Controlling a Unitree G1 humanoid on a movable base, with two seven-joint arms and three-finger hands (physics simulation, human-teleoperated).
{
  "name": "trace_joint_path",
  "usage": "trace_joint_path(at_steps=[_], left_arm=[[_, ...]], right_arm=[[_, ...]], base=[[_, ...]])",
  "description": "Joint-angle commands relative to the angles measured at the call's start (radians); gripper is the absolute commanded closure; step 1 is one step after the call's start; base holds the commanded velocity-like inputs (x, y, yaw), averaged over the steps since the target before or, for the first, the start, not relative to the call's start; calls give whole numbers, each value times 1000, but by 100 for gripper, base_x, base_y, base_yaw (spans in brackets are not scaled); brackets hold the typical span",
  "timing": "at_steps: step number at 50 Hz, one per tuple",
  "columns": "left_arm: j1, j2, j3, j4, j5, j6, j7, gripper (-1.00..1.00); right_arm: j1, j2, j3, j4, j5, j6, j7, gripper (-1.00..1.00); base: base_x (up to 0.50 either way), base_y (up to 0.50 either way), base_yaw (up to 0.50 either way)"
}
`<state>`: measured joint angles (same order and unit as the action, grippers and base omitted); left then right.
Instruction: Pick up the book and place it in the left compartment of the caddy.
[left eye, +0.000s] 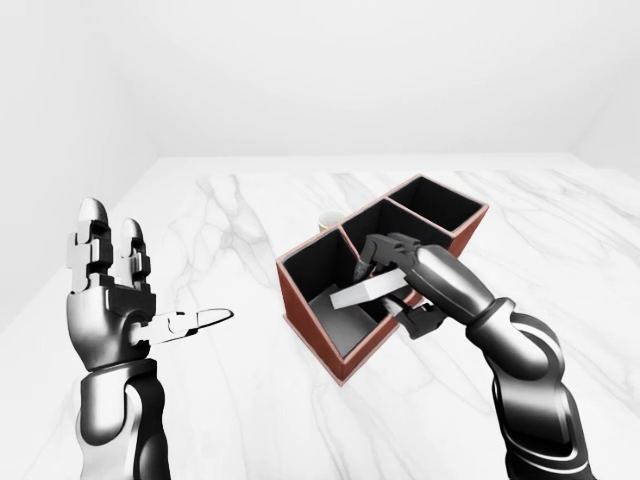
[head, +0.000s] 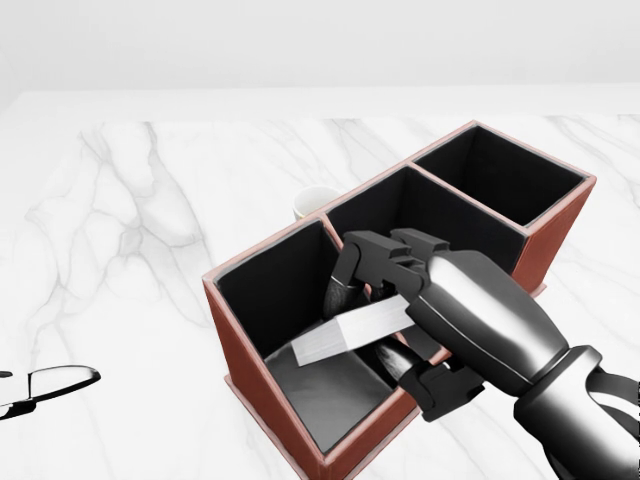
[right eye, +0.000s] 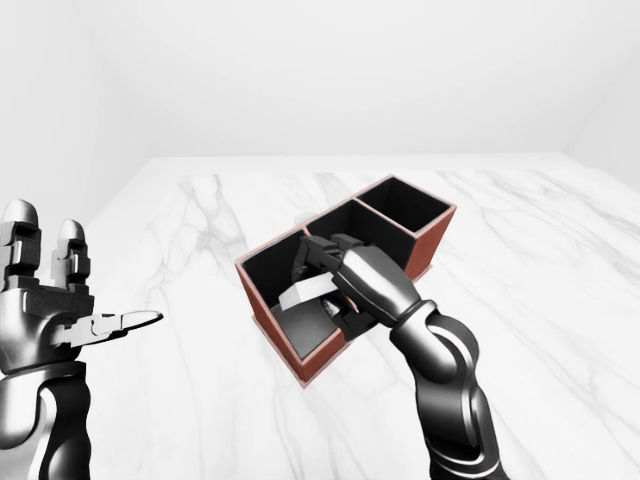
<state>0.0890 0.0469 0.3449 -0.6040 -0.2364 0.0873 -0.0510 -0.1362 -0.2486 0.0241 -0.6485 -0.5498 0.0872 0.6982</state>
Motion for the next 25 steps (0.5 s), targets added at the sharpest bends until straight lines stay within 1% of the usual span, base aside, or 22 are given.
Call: trace_joint_path(at_steps=[1,5,25], left_arm=[[1,0,1,2,-1,0,-1,-100],[1,0,-1,-1,0,0,0,-100],[-1,1,1,-2,0,0,0,-100]], right_arm=[[0,25,-5,20,-8,0,0,100],[-2,28,-11,39,-23,0,0,100],[9,55,12,52,-115,0,0,100]], base=[[0,0,0],[0,0,0],[0,0,0]])
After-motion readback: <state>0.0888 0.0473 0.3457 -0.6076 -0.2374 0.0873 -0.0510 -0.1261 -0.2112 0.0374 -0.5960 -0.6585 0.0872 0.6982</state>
